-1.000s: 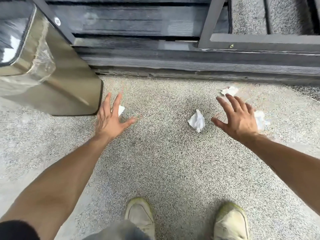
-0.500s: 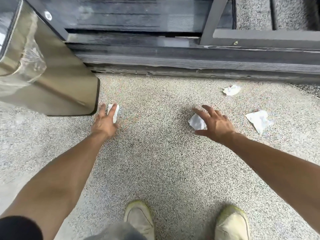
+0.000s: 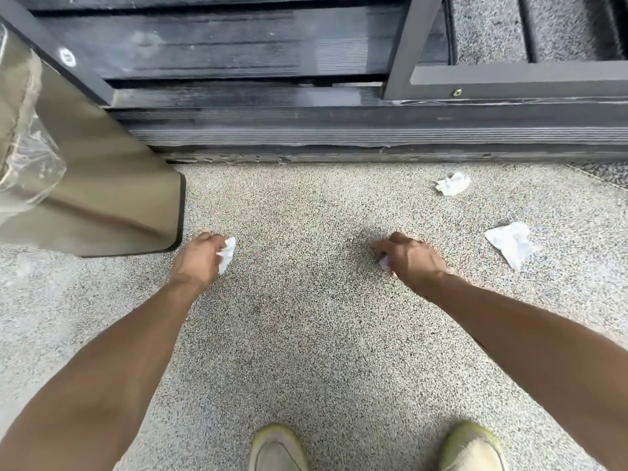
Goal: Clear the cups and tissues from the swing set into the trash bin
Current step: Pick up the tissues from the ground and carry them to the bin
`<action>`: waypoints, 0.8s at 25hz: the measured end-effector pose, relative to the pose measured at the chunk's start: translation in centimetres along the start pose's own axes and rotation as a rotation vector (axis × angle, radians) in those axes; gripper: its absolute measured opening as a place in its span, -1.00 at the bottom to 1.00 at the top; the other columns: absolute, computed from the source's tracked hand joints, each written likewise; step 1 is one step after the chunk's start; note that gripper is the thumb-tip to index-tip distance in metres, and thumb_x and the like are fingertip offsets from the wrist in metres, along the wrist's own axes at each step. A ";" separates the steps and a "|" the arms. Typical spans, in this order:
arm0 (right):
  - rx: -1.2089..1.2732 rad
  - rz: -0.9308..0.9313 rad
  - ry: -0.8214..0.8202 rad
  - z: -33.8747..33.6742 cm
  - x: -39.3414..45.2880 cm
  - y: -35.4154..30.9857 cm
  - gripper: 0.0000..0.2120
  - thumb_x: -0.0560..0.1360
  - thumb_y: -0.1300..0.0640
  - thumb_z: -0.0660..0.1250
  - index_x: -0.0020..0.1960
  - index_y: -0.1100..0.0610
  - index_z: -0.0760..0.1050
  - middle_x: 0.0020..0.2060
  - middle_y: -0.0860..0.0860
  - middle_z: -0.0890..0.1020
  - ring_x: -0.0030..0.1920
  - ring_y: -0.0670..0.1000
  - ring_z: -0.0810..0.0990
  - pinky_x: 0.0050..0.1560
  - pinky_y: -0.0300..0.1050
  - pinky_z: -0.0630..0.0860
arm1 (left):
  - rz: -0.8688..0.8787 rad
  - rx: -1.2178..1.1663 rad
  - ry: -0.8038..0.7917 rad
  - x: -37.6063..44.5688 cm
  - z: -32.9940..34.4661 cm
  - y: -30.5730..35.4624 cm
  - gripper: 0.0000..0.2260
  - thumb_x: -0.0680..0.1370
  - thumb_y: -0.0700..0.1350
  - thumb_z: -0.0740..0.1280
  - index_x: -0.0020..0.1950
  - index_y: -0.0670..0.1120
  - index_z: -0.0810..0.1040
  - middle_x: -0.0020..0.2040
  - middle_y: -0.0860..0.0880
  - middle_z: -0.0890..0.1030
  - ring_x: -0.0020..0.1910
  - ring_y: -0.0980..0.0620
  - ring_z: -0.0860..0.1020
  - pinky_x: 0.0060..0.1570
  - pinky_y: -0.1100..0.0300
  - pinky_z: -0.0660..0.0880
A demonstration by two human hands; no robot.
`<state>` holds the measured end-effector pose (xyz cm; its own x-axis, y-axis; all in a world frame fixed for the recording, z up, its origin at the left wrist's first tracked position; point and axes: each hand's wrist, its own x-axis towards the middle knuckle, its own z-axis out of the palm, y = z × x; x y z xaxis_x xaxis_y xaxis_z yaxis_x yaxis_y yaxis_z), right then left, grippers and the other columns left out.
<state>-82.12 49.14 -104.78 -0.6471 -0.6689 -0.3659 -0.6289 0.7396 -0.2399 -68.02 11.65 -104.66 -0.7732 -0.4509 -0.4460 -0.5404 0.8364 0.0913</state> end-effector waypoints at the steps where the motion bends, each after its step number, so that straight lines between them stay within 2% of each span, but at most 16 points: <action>1: -0.033 -0.012 0.017 0.1 0.0 -0.1 -0.74 0.60 0.02 0.06 0.09 0.05 0.50 -0.13 -0.11 0.56 -0.25 -0.16 0.56 -0.30 -0.29 0.40 | 0.008 0.022 0.001 -0.1 0.0 -0.1 -0.71 0.52 -0.28 0.34 0.20 -0.02 0.51 0.11 -0.05 0.54 -0.12 -0.02 0.53 -0.06 0.09 0.57; 3: 0.039 0.068 -0.021 -0.1 -0.3 -0.3 -0.82 0.59 0.16 0.14 0.02 0.06 0.52 -0.11 -0.02 0.60 -0.25 -0.03 0.53 -0.33 -0.21 0.37 | 0.008 0.039 0.000 -0.2 -0.1 -0.2 -0.76 0.54 -0.25 0.33 0.17 -0.03 0.54 -0.01 -0.04 0.53 -0.18 -0.02 0.53 -0.18 0.09 0.55; 5: 0.149 0.104 -0.032 -0.5 -0.9 0.1 -0.80 0.61 0.17 0.13 -0.01 0.02 0.52 -0.22 -0.07 0.57 -0.35 -0.08 0.51 -0.44 -0.30 0.38 | 0.036 0.031 0.015 -0.1 -0.5 0.5 -0.83 0.58 -0.18 0.27 0.16 -0.04 0.49 -0.05 -0.02 0.47 -0.19 -0.01 0.50 -0.23 0.12 0.47; 6: 0.219 0.145 -0.036 -0.8 -1.1 0.5 -0.81 0.60 0.18 0.15 -0.01 -0.01 0.52 -0.23 -0.10 0.54 -0.34 -0.11 0.50 -0.43 -0.32 0.39 | 0.067 0.025 0.035 0.0 -0.7 1.3 -0.84 0.60 -0.15 0.24 0.17 -0.05 0.46 -0.03 -0.02 0.44 -0.17 0.00 0.49 -0.21 0.12 0.46; 8: 0.232 0.228 0.007 -1.7 -1.6 1.6 -0.84 0.57 0.16 0.24 -0.02 -0.06 0.54 -0.18 -0.11 0.53 -0.22 -0.08 0.49 -0.23 -0.29 0.44 | 0.142 -0.004 0.085 0.4 -1.3 4.1 -0.82 0.62 -0.11 0.20 0.22 -0.06 0.41 0.04 -0.04 0.43 -0.10 0.01 0.47 -0.18 0.11 0.49; 10: 0.195 0.306 0.092 -2.2 -2.1 3.4 -0.88 0.53 0.12 0.30 -0.05 -0.09 0.55 -0.12 -0.10 0.57 -0.10 -0.06 0.46 -0.04 -0.16 0.50 | 0.251 -0.033 0.127 1.3 -1.6 7.9 -0.78 0.61 -0.11 0.21 0.26 -0.09 0.40 0.13 -0.06 0.41 -0.04 0.02 0.46 -0.18 0.12 0.53; 11: 0.207 0.362 0.133 -2.5 -2.5 4.5 -0.87 0.53 0.14 0.32 -0.06 -0.09 0.55 -0.11 -0.09 0.59 -0.09 -0.04 0.48 -0.03 -0.11 0.52 | 0.310 -0.044 0.142 1.9 -1.7 10.3 -0.77 0.60 -0.13 0.23 0.25 -0.10 0.41 0.17 -0.06 0.38 -0.03 0.01 0.46 -0.17 0.13 0.55; 14: 0.313 0.552 0.233 -3.6 -4.2 7.7 -0.83 0.56 0.19 0.28 0.04 -0.05 0.57 -0.08 -0.01 0.66 -0.18 0.00 0.61 -0.19 -0.14 0.57 | 0.481 -0.087 0.142 3.8 -1.1 18.3 -0.79 0.58 -0.19 0.27 0.21 -0.11 0.43 0.27 -0.04 0.34 0.06 0.00 0.47 0.08 0.10 0.53; 16: 0.336 0.621 0.315 -3.9 -5.9 10.0 -0.84 0.58 0.17 0.27 0.05 0.00 0.58 -0.09 -0.01 0.65 -0.23 -0.01 0.63 -0.26 -0.14 0.58 | 0.580 -0.094 0.111 4.8 -0.4 23.8 -0.77 0.55 -0.22 0.29 0.20 -0.11 0.43 0.29 -0.03 0.35 0.12 -0.01 0.47 0.21 0.03 0.47; 18: 0.315 0.671 0.342 -3.6 -7.7 12.0 -0.87 0.57 0.12 0.27 0.00 -0.05 0.57 -0.06 -0.02 0.63 -0.15 -0.01 0.59 -0.14 -0.04 0.60 | 0.639 -0.079 0.100 5.5 0.1 28.5 -0.74 0.54 -0.23 0.30 0.22 -0.08 0.42 0.32 -0.01 0.37 0.13 -0.02 0.49 0.22 -0.05 0.47; 20: 0.309 0.701 0.331 -3.4 -9.2 13.9 -0.90 0.54 0.10 0.30 -0.05 -0.07 0.57 0.07 0.00 0.59 0.03 0.02 0.53 0.03 0.03 0.56 | 0.692 -0.083 0.066 5.6 0.5 32.4 -0.68 0.55 -0.25 0.27 0.29 -0.05 0.39 0.41 0.02 0.32 0.17 -0.01 0.48 0.19 -0.08 0.49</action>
<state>-86.36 65.33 -101.69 -0.9679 0.0024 -0.2512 0.0825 0.9476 -0.3087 -89.68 36.38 -104.63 -0.9659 0.1565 -0.2064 0.0616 0.9129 0.4036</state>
